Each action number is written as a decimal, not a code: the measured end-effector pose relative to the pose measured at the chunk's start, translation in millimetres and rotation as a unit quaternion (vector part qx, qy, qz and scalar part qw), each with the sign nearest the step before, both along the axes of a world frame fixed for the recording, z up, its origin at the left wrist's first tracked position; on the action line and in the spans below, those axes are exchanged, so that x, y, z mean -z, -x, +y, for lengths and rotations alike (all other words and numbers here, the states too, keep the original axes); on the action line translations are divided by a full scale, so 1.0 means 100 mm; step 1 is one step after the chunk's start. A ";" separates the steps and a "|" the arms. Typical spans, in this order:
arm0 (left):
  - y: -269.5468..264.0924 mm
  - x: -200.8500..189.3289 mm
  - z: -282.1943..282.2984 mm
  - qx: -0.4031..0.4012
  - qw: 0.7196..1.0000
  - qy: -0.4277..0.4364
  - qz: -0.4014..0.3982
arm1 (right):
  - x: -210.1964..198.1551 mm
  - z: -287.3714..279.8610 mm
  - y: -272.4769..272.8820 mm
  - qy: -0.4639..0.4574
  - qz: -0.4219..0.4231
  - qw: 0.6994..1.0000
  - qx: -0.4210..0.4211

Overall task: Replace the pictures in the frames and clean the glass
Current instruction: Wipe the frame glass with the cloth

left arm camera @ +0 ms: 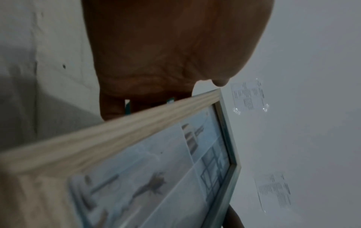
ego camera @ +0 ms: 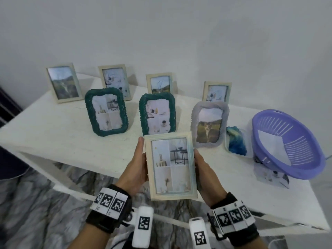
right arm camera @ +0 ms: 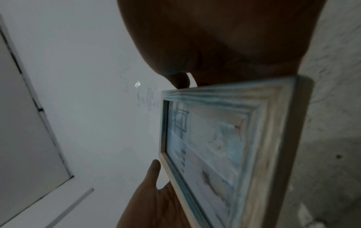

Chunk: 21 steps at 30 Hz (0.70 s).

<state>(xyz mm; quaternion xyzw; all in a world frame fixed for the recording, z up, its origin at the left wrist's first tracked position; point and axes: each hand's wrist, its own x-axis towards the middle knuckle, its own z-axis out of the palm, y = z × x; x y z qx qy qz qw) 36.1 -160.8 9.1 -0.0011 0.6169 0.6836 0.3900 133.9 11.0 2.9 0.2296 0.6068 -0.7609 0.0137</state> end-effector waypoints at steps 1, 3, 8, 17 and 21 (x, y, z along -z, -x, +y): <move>0.04 0.00 -0.09 -0.012 1.000 0.010 0.002 | 0.00 -0.07 0.06 -0.020 0.001 1.000 -0.011; 0.15 -0.01 -0.29 -0.035 0.999 0.031 0.014 | -0.01 -0.22 0.21 -0.054 0.018 0.998 -0.018; 0.59 -0.05 -0.97 -0.084 0.993 0.053 0.066 | 0.05 -0.81 0.87 -0.150 0.091 0.985 0.005; 1.92 -0.22 -2.32 -0.231 0.961 0.068 0.135 | -0.12 -2.16 2.44 -0.247 0.191 0.945 -0.100; 2.59 -0.19 -2.73 -0.243 0.956 0.081 0.140 | -0.14 -2.61 3.11 -0.280 0.165 0.936 -0.138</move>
